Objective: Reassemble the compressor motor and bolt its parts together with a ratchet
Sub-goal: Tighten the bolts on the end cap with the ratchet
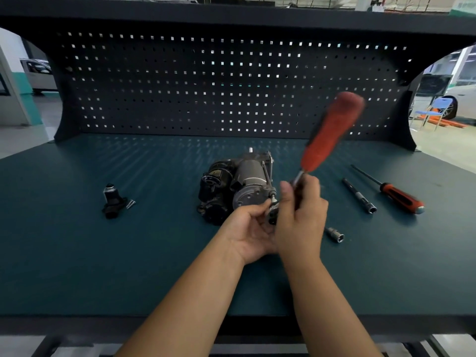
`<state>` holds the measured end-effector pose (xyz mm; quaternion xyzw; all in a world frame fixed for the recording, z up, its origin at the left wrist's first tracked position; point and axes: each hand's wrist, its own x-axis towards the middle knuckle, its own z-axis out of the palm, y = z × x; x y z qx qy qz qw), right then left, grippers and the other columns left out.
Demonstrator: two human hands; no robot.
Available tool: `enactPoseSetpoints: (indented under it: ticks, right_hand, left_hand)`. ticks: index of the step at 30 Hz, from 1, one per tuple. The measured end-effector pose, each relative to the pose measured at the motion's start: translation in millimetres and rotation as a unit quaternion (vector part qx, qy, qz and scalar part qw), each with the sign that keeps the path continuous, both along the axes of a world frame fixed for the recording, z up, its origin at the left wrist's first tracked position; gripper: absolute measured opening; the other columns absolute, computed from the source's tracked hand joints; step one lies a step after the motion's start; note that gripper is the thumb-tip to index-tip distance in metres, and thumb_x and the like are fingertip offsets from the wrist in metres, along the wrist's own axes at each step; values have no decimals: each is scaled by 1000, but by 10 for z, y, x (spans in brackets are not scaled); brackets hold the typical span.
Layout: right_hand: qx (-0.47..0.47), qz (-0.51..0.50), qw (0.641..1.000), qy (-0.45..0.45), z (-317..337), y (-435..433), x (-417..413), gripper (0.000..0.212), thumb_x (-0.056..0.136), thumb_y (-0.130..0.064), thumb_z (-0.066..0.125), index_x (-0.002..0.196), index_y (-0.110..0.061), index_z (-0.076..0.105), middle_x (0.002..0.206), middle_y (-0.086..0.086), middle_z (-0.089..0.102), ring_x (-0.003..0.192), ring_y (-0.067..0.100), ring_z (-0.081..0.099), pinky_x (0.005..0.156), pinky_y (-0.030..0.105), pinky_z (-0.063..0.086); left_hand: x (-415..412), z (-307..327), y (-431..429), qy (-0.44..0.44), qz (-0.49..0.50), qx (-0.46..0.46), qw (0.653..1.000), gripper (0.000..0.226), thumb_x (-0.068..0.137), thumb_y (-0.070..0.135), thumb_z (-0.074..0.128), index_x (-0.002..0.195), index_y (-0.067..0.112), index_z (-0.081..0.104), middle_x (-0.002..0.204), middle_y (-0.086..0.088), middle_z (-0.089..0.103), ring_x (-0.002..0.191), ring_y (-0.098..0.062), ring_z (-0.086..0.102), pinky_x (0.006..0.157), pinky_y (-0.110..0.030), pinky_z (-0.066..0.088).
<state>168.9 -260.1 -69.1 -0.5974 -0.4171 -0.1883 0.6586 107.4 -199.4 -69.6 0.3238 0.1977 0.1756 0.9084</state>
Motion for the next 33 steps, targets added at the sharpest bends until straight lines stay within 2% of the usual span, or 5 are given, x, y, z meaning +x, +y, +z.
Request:
enactPoseSetpoints:
  ticks: [6, 16, 23, 27, 33]
  right_hand:
    - [-82, -9, 981, -174, -38, 49, -56, 30, 89, -36, 47, 84, -11, 63, 76, -8, 58, 72, 15, 51, 75, 36, 30]
    - [51, -33, 939, 337, -19, 37, 235, 27, 101, -28, 39, 80, -13, 46, 70, -5, 47, 61, 2, 44, 60, 22, 33]
    - [-7, -17, 1000, 14, 7, -11, 28, 18, 91, -32, 46, 86, -17, 54, 68, -17, 49, 70, 14, 50, 73, 34, 33]
    - [-71, -58, 981, -168, 3, 49, -88, 32, 87, -37, 48, 84, -12, 68, 75, -3, 60, 71, 18, 51, 73, 35, 26]
    - [50, -43, 992, 112, -27, 21, 27, 21, 93, -30, 53, 74, -23, 49, 61, -14, 51, 59, -1, 50, 61, 13, 36]
  left_hand:
    - [14, 13, -4, -38, -13, -9, 999, 25, 78, 15, 54, 64, 4, 72, 73, -7, 67, 66, -16, 67, 71, -24, 51]
    - [70, 46, -38, -8, -25, 23, 999, 28, 96, 27, 40, 105, 9, 60, 80, -7, 67, 86, -30, 61, 84, -43, 43]
    - [109, -17, -14, -11, 10, 3, 1000, 18, 92, 13, 48, 85, 8, 64, 78, -6, 62, 69, -19, 63, 58, -27, 55]
    - [79, 41, -66, -81, -33, -22, 996, 17, 65, 16, 64, 61, 3, 73, 71, -9, 69, 72, -18, 68, 78, -24, 54]
    - [93, -23, 8, -43, -24, 1, 999, 30, 93, 26, 44, 105, 8, 66, 94, -9, 70, 78, -24, 68, 76, -34, 51]
